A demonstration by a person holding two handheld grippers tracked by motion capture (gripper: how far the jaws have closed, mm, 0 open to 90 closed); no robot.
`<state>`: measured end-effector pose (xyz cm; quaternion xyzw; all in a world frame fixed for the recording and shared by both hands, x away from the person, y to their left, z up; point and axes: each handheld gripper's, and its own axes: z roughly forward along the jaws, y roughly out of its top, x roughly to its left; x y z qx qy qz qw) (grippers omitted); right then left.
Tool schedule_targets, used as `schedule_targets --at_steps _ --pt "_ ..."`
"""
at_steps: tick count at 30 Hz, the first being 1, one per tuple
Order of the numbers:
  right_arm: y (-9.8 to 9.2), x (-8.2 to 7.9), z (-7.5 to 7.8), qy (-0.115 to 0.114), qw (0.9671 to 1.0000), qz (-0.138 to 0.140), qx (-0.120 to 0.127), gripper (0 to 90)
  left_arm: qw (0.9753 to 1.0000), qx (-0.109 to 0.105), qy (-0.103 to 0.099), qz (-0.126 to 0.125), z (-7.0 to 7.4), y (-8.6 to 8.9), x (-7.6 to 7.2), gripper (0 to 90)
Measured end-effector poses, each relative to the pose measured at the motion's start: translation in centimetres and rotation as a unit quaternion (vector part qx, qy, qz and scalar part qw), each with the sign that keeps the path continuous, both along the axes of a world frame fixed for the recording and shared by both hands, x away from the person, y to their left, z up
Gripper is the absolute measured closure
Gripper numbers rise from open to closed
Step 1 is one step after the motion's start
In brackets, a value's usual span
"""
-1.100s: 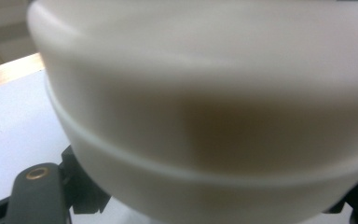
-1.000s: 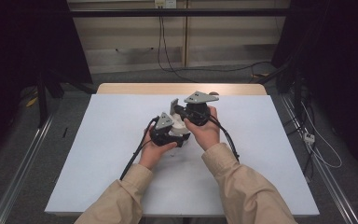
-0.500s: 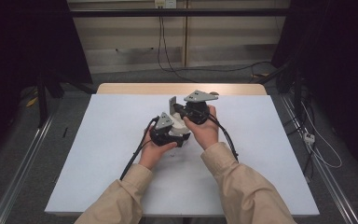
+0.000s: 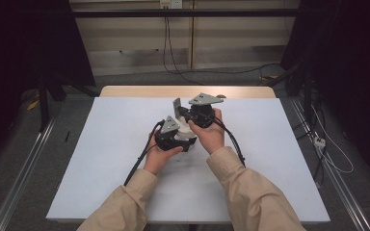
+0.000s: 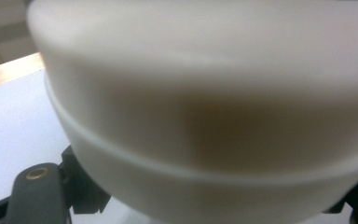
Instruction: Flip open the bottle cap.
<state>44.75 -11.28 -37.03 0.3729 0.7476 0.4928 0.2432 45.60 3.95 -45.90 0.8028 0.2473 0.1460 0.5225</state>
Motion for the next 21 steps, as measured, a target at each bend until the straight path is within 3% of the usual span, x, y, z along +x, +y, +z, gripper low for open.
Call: schedule_targets --at_steps 21 --pt "0.40 0.49 -0.10 0.000 1.0000 -0.002 -0.006 90.0 1.0000 0.000 0.000 0.001 0.00 -0.01 -0.02 18.8"
